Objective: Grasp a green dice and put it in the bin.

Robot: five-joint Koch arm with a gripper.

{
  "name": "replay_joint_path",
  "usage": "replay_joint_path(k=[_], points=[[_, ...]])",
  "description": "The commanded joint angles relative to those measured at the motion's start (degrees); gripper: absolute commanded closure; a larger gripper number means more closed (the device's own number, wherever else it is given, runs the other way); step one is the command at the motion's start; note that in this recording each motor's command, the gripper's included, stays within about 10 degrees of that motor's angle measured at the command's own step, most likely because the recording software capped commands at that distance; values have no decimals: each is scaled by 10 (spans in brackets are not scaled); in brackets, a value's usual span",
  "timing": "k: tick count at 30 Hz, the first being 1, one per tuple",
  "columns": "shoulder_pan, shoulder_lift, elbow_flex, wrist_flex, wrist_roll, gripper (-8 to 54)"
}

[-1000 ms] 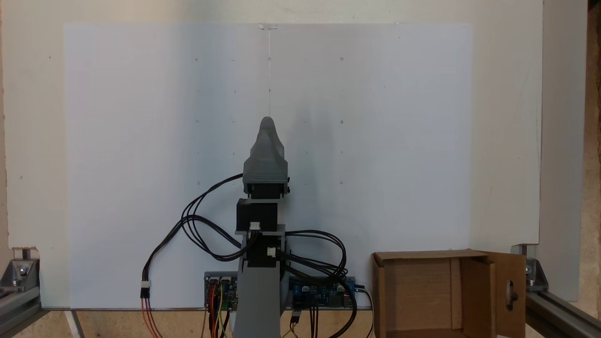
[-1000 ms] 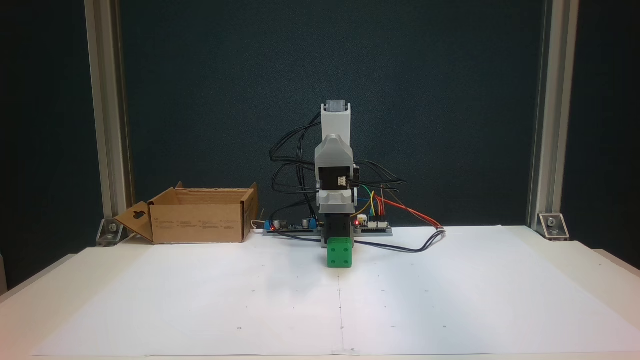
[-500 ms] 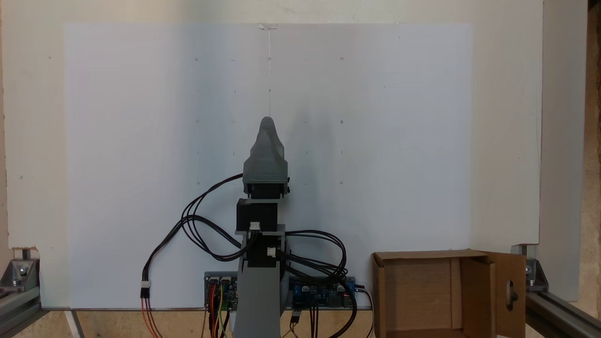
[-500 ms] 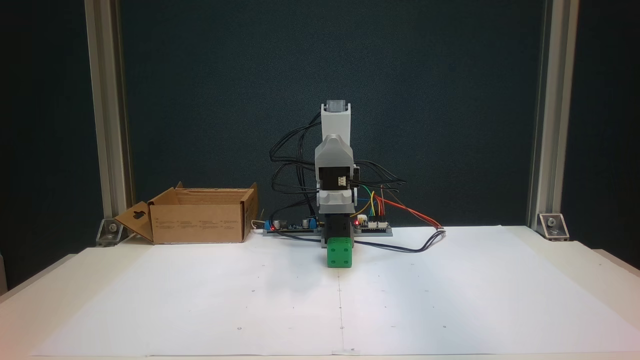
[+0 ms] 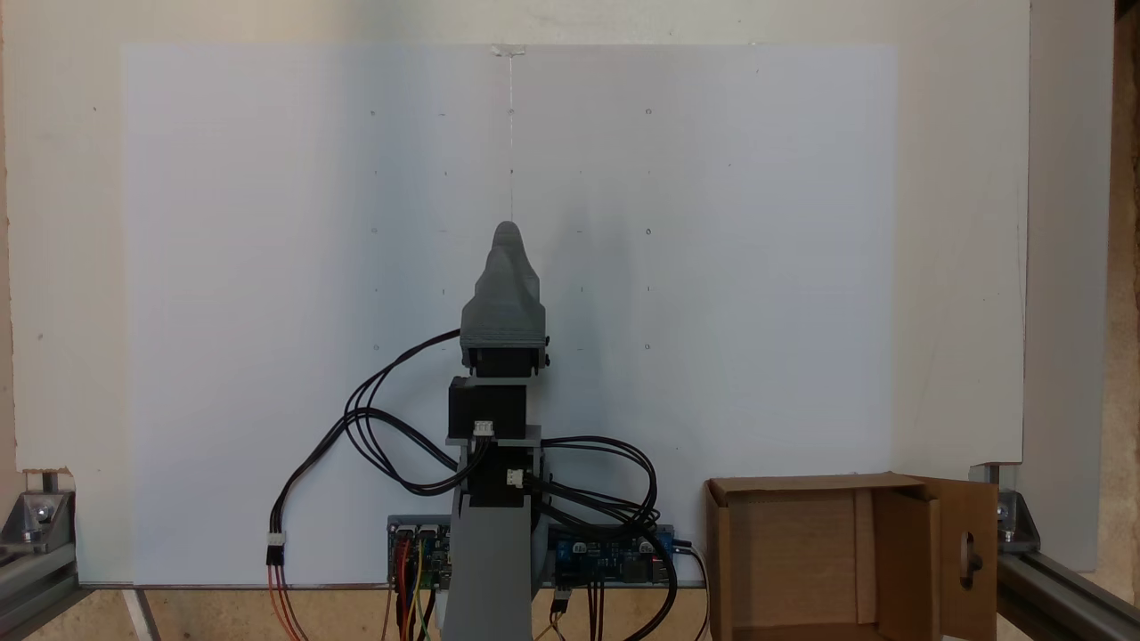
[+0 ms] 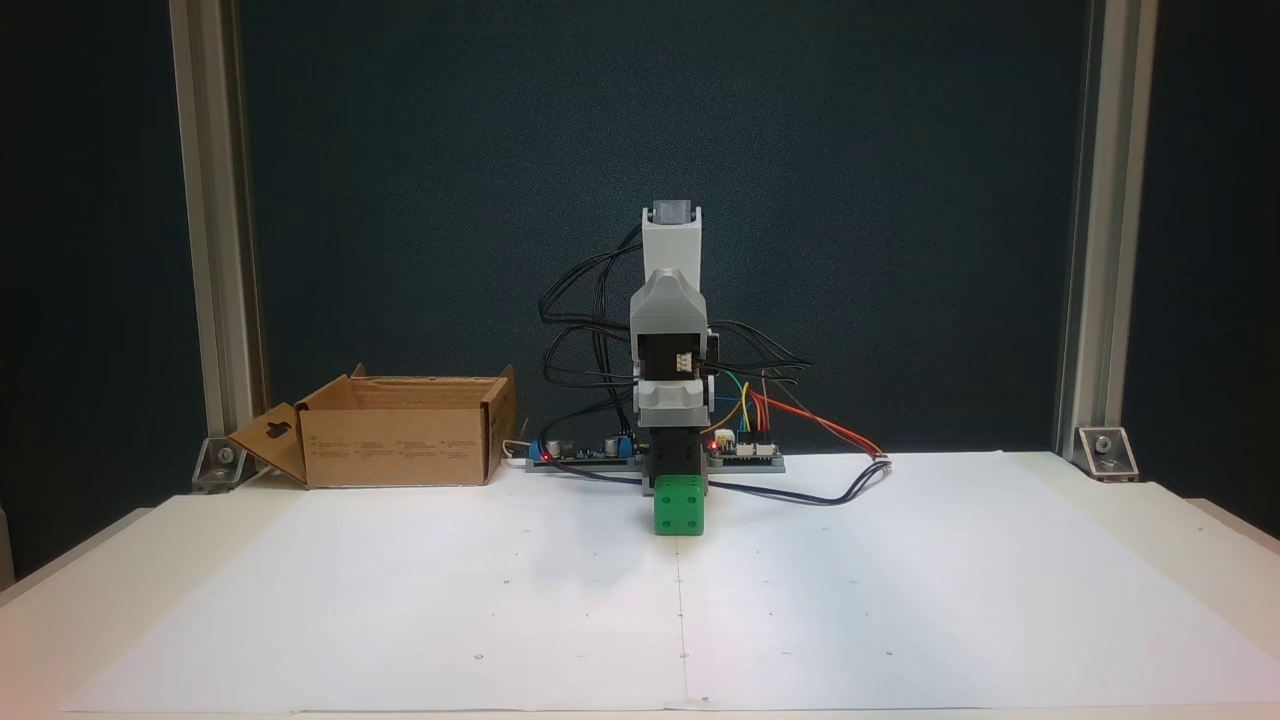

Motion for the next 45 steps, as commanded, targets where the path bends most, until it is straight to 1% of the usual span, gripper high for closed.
replay_joint_path(k=[1, 15, 22, 27, 32, 45], points=[[-3, 61, 26, -13, -27, 10], [-7, 60, 26, 0, -31, 15], [0, 60, 12, 42, -33, 18], [2, 61, -55, 200, -33, 17], [3, 61, -142, 402, -33, 17], [4, 61, -439, 900, -26, 24]])
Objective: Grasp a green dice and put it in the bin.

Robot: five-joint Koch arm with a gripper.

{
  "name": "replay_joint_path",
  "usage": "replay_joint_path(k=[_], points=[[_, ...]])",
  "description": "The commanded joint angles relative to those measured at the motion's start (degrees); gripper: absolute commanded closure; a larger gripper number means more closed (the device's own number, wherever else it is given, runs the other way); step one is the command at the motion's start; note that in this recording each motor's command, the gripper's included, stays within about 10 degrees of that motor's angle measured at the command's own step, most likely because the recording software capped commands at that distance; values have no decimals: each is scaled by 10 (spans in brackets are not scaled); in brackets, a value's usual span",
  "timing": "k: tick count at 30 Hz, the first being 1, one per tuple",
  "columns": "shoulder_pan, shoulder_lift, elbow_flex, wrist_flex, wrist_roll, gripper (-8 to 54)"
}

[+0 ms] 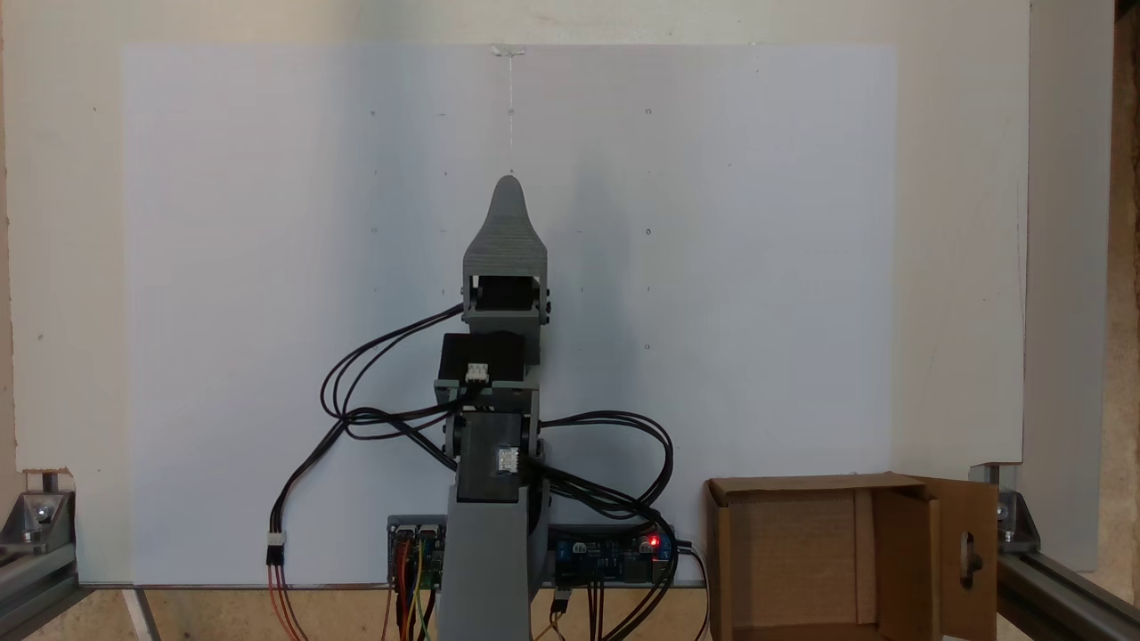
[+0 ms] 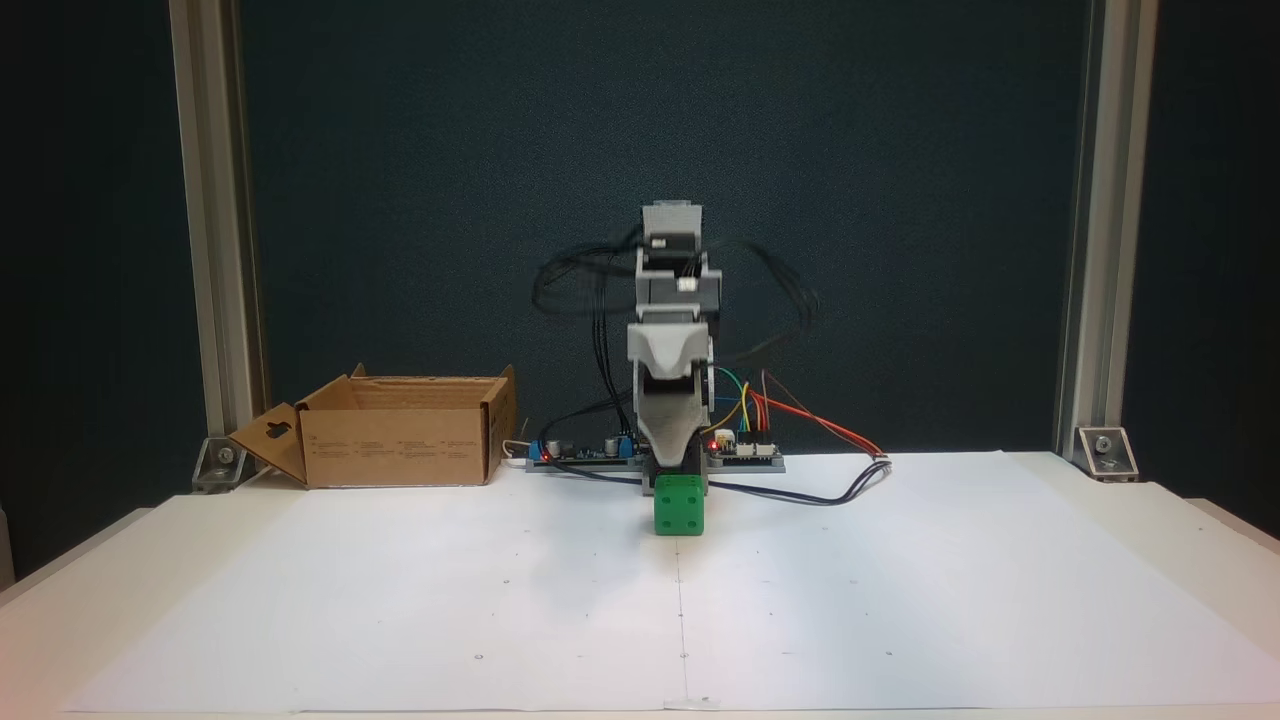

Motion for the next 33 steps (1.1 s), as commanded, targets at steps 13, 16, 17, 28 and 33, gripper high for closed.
replay_joint_path(k=[13, 16, 17, 28, 33], points=[[11, 61, -214, 522, 11, 23], [9, 62, -231, 627, 29, 23], [9, 62, -239, 658, 33, 23], [-4, 62, -257, 712, 72, 20], [-25, 61, -260, 712, 87, 20]])
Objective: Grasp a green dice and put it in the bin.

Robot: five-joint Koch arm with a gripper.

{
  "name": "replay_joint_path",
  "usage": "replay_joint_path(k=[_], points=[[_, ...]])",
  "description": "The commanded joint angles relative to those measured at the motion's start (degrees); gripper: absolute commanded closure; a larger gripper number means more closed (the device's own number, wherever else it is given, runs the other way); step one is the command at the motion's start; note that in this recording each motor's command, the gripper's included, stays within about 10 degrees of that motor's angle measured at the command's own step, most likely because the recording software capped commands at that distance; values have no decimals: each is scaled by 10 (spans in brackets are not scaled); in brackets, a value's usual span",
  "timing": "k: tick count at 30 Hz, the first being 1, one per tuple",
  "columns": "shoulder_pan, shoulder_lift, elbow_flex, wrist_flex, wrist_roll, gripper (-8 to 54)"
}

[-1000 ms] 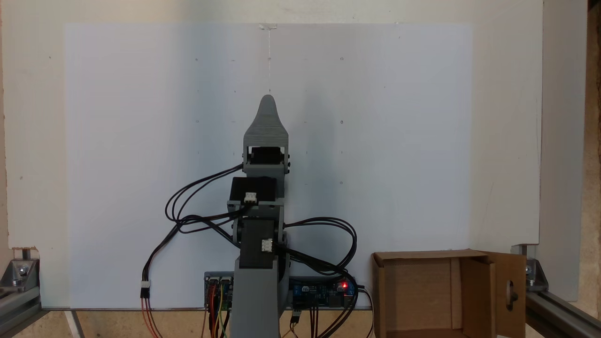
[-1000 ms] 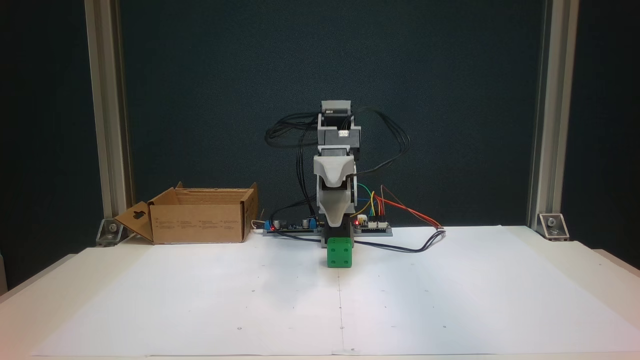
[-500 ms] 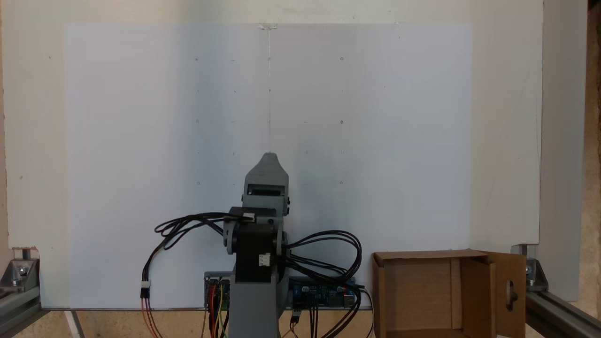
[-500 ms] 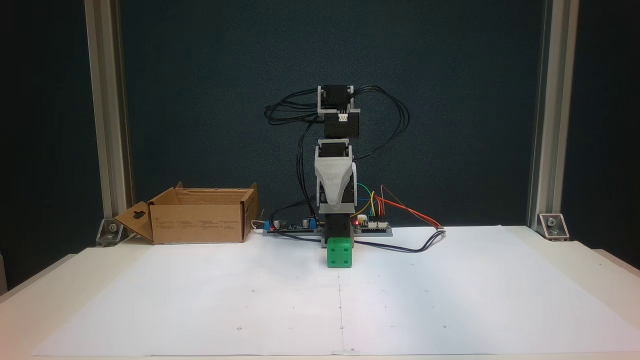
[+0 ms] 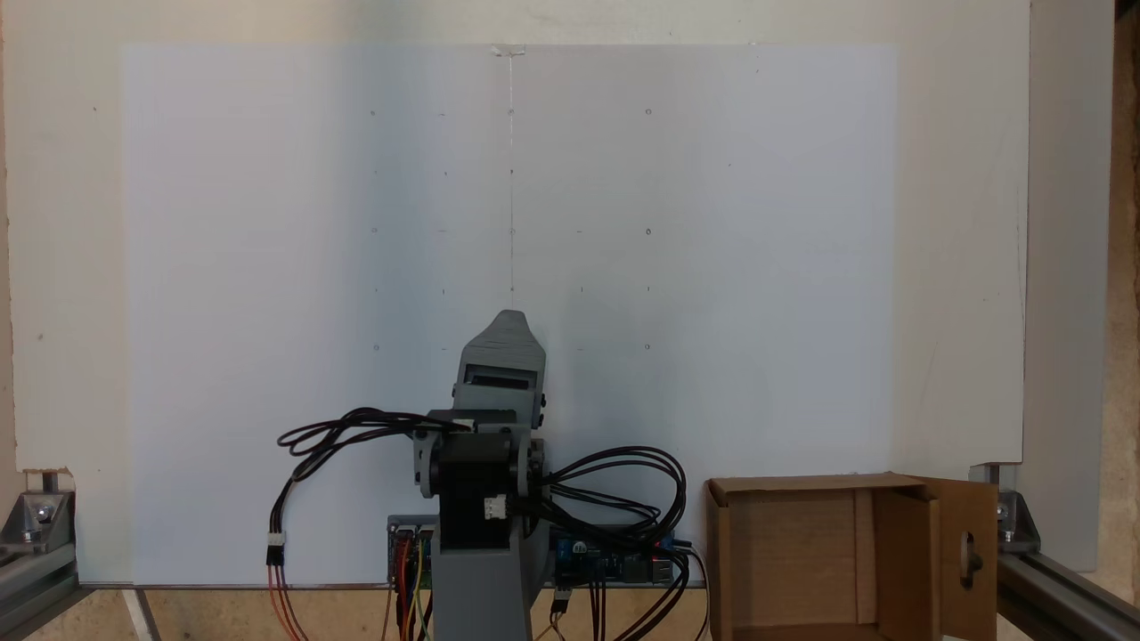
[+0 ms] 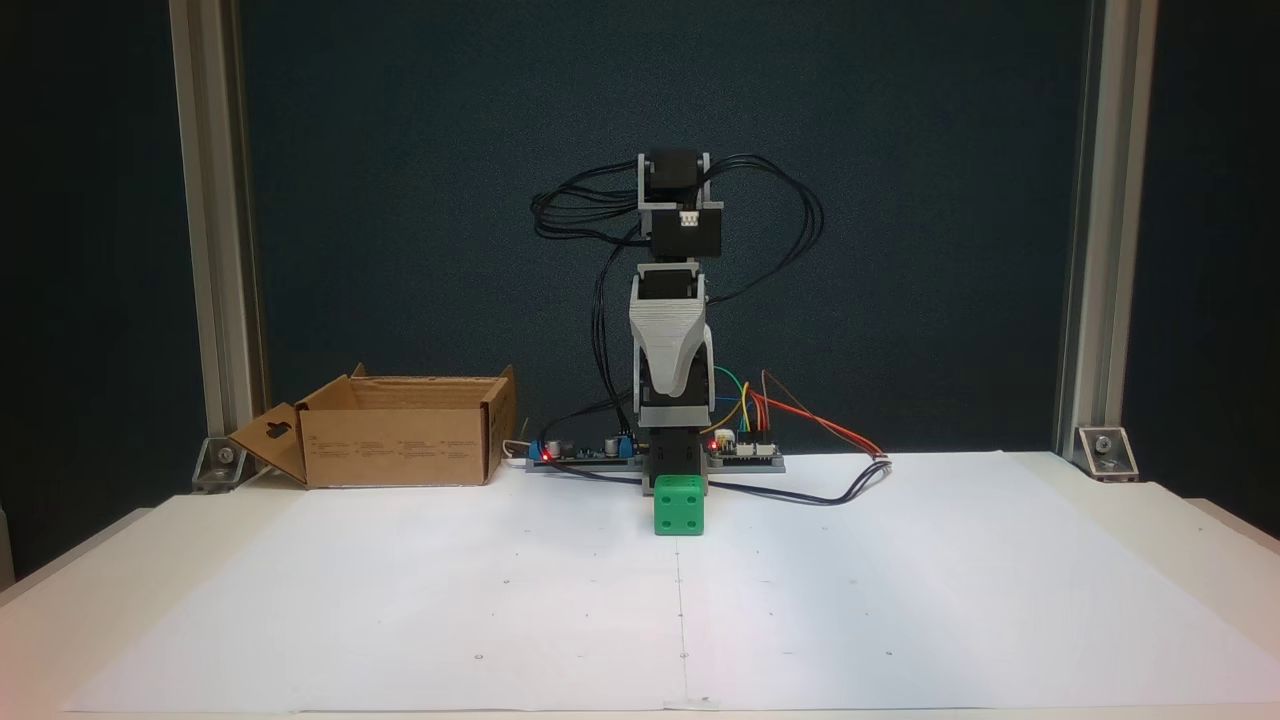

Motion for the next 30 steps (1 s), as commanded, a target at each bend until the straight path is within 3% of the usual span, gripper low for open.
replay_joint_path(k=[1, 30], points=[[-8, 61, -30, 21, 28, 20], [-47, -19, -21, -49, 64, 20]])
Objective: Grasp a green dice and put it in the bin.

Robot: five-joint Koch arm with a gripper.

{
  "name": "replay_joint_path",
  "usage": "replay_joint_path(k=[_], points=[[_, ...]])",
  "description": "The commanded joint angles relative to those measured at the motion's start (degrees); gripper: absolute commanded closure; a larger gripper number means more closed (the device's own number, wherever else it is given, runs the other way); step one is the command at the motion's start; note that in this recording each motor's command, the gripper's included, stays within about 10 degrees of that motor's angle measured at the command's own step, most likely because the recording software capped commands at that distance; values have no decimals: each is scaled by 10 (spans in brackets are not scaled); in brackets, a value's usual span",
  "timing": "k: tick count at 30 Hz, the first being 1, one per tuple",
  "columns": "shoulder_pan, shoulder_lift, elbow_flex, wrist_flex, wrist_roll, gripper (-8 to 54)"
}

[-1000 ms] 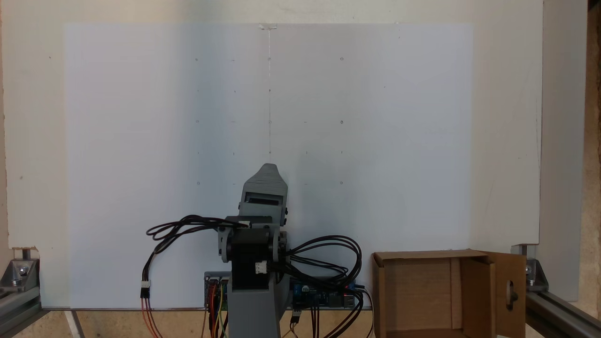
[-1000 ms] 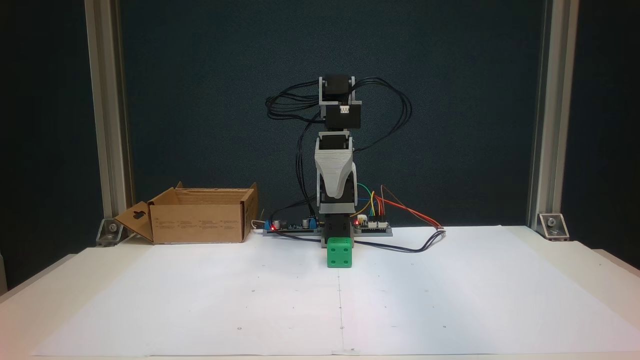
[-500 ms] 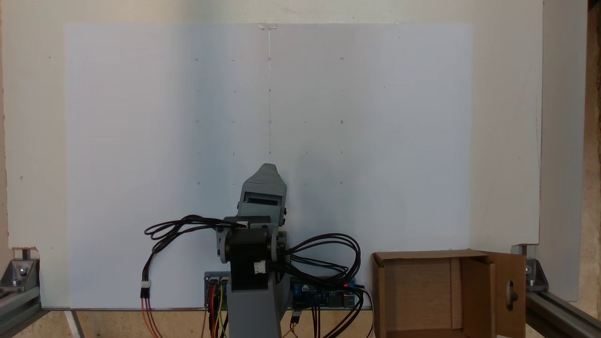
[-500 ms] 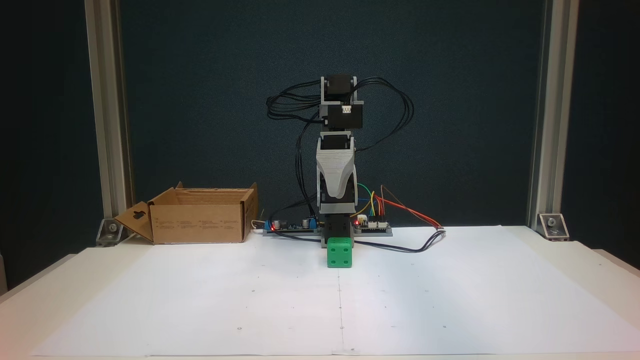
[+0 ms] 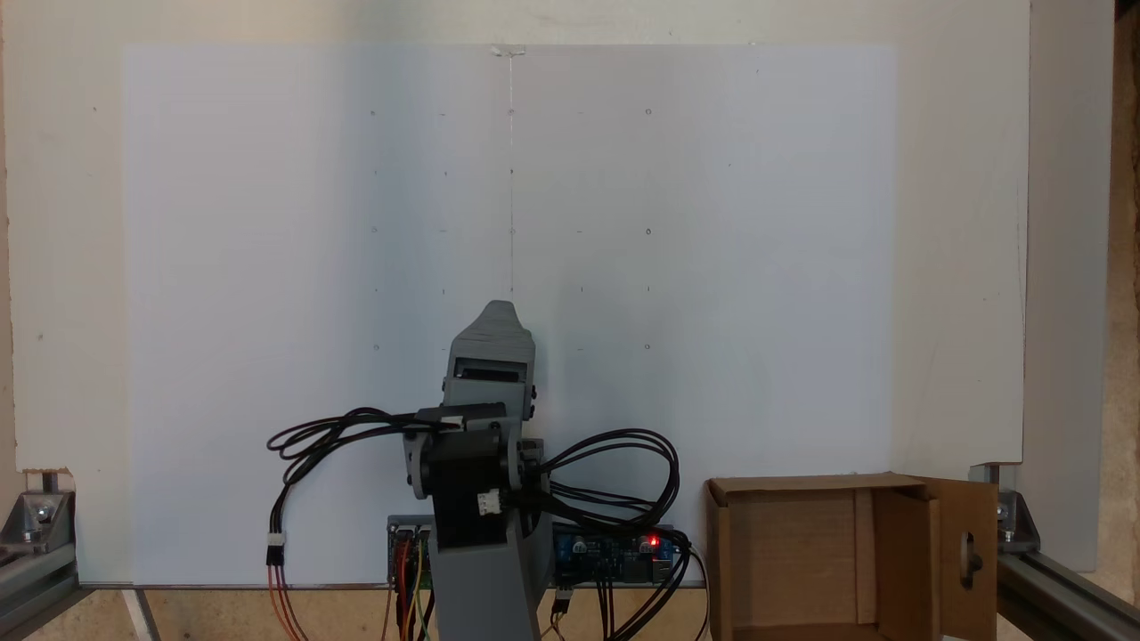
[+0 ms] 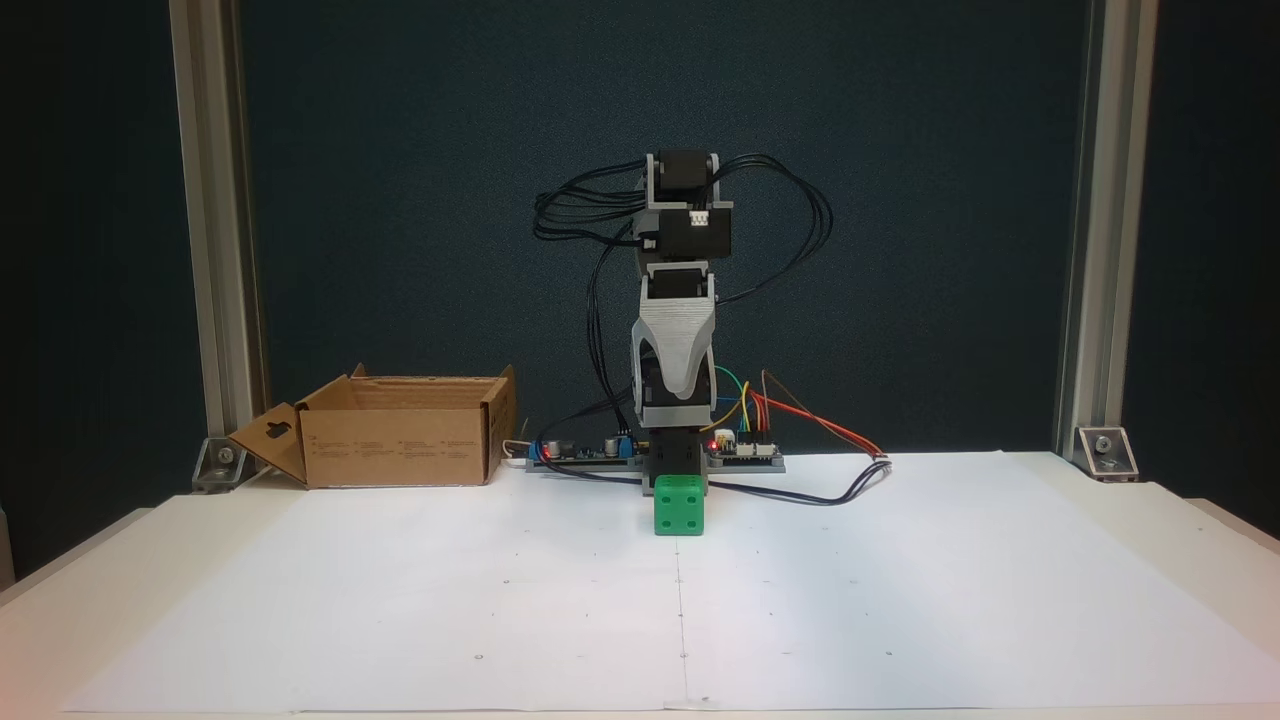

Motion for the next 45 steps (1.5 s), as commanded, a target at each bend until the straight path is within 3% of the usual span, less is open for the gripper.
replay_joint_path(k=[1, 16, 45], points=[[1, -9, -21, -18, 29, 20], [1, -26, 93, -120, 29, 21], [-5, -33, 157, -148, 29, 19]])
